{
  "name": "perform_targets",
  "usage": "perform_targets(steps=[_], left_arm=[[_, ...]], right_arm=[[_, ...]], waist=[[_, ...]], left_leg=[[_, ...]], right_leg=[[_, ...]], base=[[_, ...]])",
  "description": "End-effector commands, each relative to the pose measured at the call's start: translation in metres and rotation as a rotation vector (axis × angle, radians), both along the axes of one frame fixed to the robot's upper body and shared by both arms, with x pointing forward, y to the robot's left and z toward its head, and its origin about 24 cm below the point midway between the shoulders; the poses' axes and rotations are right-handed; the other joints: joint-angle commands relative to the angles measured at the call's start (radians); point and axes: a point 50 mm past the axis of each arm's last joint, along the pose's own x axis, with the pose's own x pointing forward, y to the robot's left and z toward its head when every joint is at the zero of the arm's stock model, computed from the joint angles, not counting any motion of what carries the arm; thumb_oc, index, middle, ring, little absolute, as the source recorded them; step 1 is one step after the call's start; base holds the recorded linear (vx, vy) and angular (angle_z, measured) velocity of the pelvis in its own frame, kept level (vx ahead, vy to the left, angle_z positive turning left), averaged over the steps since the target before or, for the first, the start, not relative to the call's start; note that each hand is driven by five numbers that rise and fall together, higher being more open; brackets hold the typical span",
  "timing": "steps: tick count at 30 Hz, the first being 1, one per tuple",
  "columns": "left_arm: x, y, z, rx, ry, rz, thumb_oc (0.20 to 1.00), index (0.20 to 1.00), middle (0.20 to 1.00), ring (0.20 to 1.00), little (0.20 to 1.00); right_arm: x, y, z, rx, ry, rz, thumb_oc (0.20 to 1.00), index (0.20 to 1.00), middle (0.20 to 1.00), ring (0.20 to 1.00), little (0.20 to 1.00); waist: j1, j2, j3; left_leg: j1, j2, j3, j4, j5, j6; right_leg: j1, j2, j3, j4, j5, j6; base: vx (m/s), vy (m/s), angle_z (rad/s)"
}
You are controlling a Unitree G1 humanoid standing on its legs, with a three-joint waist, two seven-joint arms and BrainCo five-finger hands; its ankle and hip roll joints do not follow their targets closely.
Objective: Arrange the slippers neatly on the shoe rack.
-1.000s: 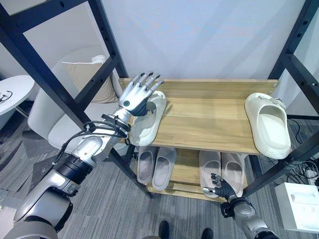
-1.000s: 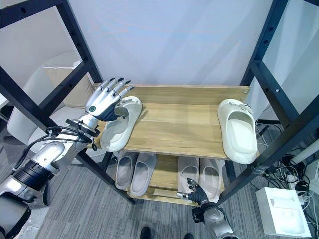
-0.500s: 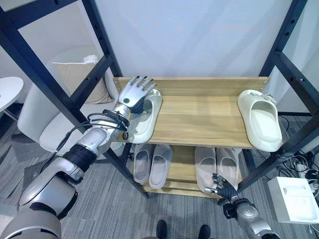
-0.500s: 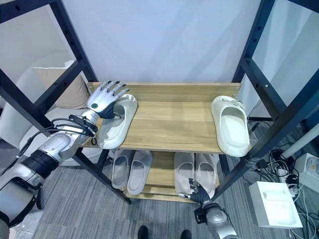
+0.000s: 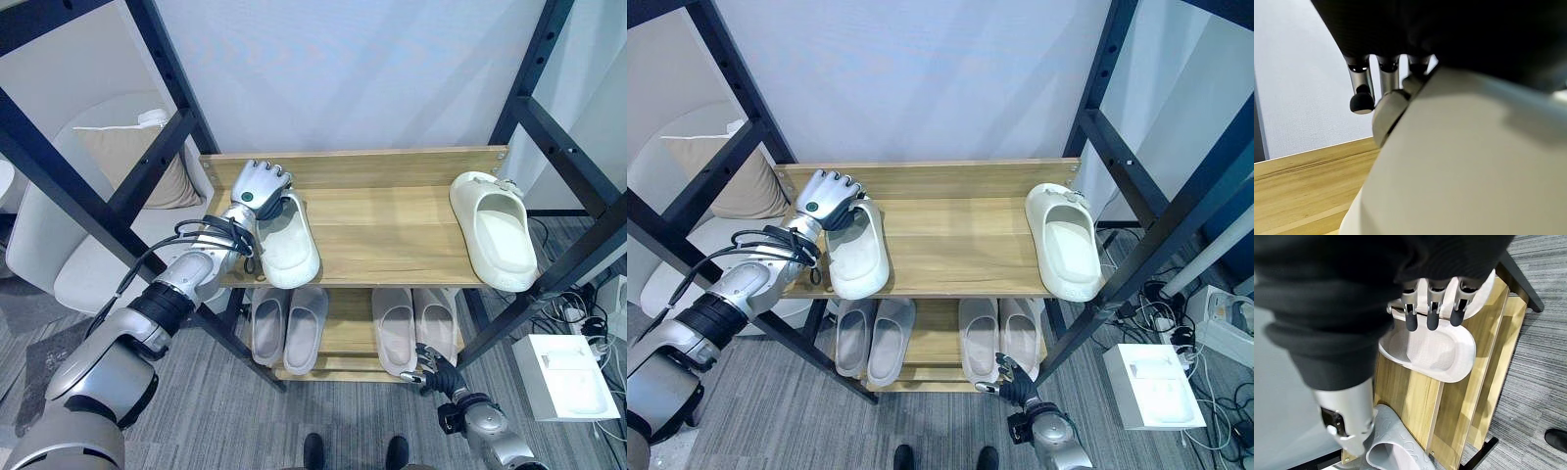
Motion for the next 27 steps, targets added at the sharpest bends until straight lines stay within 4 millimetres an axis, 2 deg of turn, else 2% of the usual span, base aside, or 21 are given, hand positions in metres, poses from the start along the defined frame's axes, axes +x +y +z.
perform_targets(steps=[1,6,8,12,14,22,23,24,27], left_arm=[[0.009,0.001,0.044,-0.048,-0.107,-0.002,0.200,0.200,0.200,0.200,0.200],[0.003,-0.018,0.052,-0.055,-0.137,-0.082,0.200,0.200,0.200,0.200,0.200],[0.002,-0.034,0.056,-0.057,-0.142,-0.136,0.200,0.200,0.200,0.200,0.200],[0.002,-0.048,0.059,-0.056,-0.144,-0.179,0.200,0.200,0.200,0.200,0.200],[0.003,-0.065,0.056,-0.050,-0.134,-0.217,0.200,0.200,0.200,0.200,0.200],[0.006,-0.091,0.048,-0.069,-0.132,-0.260,0.200,0.200,0.200,0.200,0.200],[0.006,-0.091,0.048,-0.069,-0.132,-0.260,0.200,0.200,0.200,0.200,0.200],[0.006,-0.101,0.051,-0.088,-0.160,-0.276,0.200,0.200,0.200,0.200,0.200],[0.008,-0.106,0.054,-0.096,-0.173,-0.275,0.200,0.200,0.200,0.200,0.200]], right_arm=[[0.020,0.016,0.019,0.073,-0.120,0.021,1.000,1.000,1.000,1.000,1.000],[0.019,0.015,0.019,0.070,-0.116,0.015,1.000,1.000,1.000,1.000,1.000],[0.019,0.015,0.019,0.069,-0.113,0.017,1.000,1.000,1.000,1.000,1.000],[0.018,0.013,0.019,0.069,-0.113,0.011,1.000,1.000,1.000,1.000,1.000],[0.018,0.011,0.019,0.066,-0.113,0.005,1.000,1.000,1.000,1.000,1.000],[0.017,-0.003,0.023,0.049,-0.135,-0.050,1.000,1.000,1.000,1.000,1.000],[0.017,-0.003,0.023,0.049,-0.135,-0.050,1.000,1.000,1.000,1.000,1.000],[0.016,-0.008,0.024,0.050,-0.149,-0.077,1.000,1.000,1.000,1.000,1.000],[0.016,-0.012,0.026,0.048,-0.157,-0.095,1.000,1.000,1.000,1.000,1.000]], waist=[[0.003,-0.025,0.043],[0.002,-0.023,0.042],[-0.004,-0.019,0.042],[-0.011,-0.013,0.043],[-0.026,-0.006,0.046],[-0.056,0.004,0.053],[-0.055,0.004,0.052],[-0.069,0.005,0.054],[-0.077,0.006,0.054]], left_leg=[[0.085,-0.030,-0.012,-0.008,-0.110,-0.006],[0.088,-0.030,-0.015,-0.008,-0.110,-0.007],[0.089,-0.031,-0.014,-0.008,-0.110,-0.007],[0.090,-0.031,-0.009,-0.008,-0.110,-0.006],[0.088,-0.032,-0.004,-0.008,-0.109,-0.005],[0.079,-0.033,0.010,-0.008,-0.110,-0.004],[0.079,-0.033,0.010,-0.008,-0.110,-0.004],[0.073,-0.033,0.016,-0.008,-0.109,-0.004],[0.068,-0.031,0.022,-0.008,-0.108,-0.004]], right_leg=[[0.054,-0.037,-0.015,0.001,-0.063,0.093],[0.058,-0.037,-0.019,0.001,-0.066,0.093],[0.060,-0.038,-0.019,0.001,-0.068,0.093],[0.059,-0.038,-0.016,0.001,-0.067,0.094],[0.053,-0.038,-0.007,0.001,-0.065,0.094],[0.030,-0.036,0.013,0.001,-0.058,0.094],[0.029,-0.036,0.014,0.001,-0.058,0.094],[0.019,-0.035,0.018,0.001,-0.057,0.095],[0.013,-0.034,0.022,0.001,-0.057,0.095]], base=[[0.00,0.000,0.00],[0.00,0.000,0.00],[0.00,0.000,0.00],[0.00,0.000,0.00],[0.00,0.000,0.00],[0.01,-0.010,-0.09],[0.02,-0.019,-0.04],[0.00,0.000,0.00],[0.02,-0.023,-0.07]])
